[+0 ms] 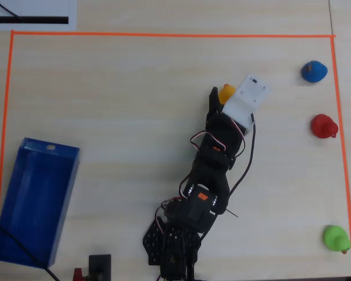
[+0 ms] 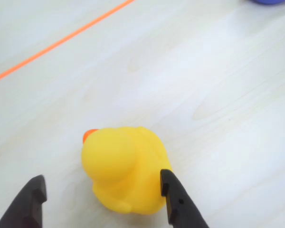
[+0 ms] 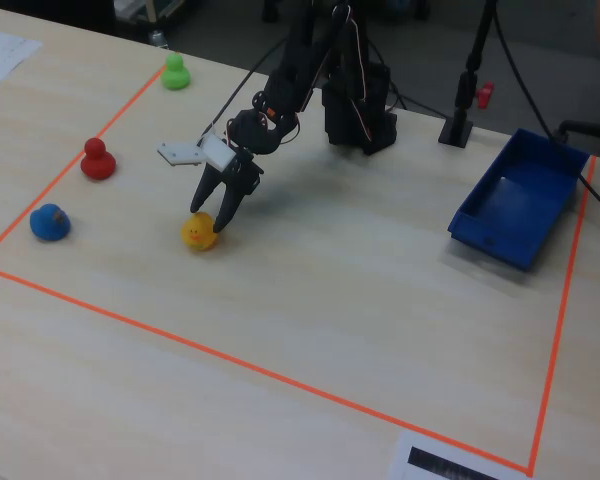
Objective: Grasp yellow duck and put it into box.
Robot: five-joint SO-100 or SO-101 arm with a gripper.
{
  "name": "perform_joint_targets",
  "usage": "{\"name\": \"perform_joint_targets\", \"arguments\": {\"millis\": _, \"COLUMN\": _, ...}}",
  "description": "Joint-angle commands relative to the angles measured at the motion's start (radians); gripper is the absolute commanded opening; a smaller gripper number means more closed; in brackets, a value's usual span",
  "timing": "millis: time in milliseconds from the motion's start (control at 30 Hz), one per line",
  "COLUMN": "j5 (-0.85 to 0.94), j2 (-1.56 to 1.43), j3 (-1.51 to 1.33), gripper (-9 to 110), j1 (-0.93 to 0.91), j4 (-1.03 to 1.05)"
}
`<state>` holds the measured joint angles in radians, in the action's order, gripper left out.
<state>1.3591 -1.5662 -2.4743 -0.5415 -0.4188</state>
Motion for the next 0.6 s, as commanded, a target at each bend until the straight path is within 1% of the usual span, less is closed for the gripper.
{"name": "perform_joint_targets", "arguments": {"millis": 0, "j5": 0.017, "j2": 0.020, "j3": 0.038, "gripper": 34, "j1": 0.002, "j4": -0.040}}
{"name": "perform_joint_targets", "arguments": {"millis": 267, "j5": 0.029, "j2": 0.158, "j3": 0.179, "gripper": 34, "j1": 0.011, "j4": -0.044}}
{"name": "perform_joint_targets", "arguments": {"millis": 367, "j5": 0.054, "j2": 0.186, "j3": 0.210, "gripper": 31, "j1": 0.012, "j4": -0.044}}
{"name": "perform_joint_targets", "arguments": {"millis": 400, "j5": 0.075, "j2": 0.192, "j3": 0.215, "gripper": 27, "j1": 0.014, "j4": -0.043}}
{"name": "perform_joint_targets", "arguments": {"millis": 433, "j5": 0.092, "j2": 0.195, "j3": 0.218, "gripper": 20, "j1": 0.015, "j4": -0.043}}
{"name": "perform_joint_targets", "arguments": {"millis": 467, "j5": 0.095, "j2": 0.196, "j3": 0.221, "gripper": 7, "j1": 0.015, "j4": -0.046}}
{"name": "perform_joint_targets", "arguments": {"millis": 500, "j5": 0.081, "j2": 0.198, "j3": 0.230, "gripper": 0, "j1": 0.014, "j4": -0.051}}
{"name": "perform_joint_targets", "arguments": {"millis": 567, "j5": 0.078, "j2": 0.199, "j3": 0.247, "gripper": 0, "j1": 0.008, "j4": -0.041}}
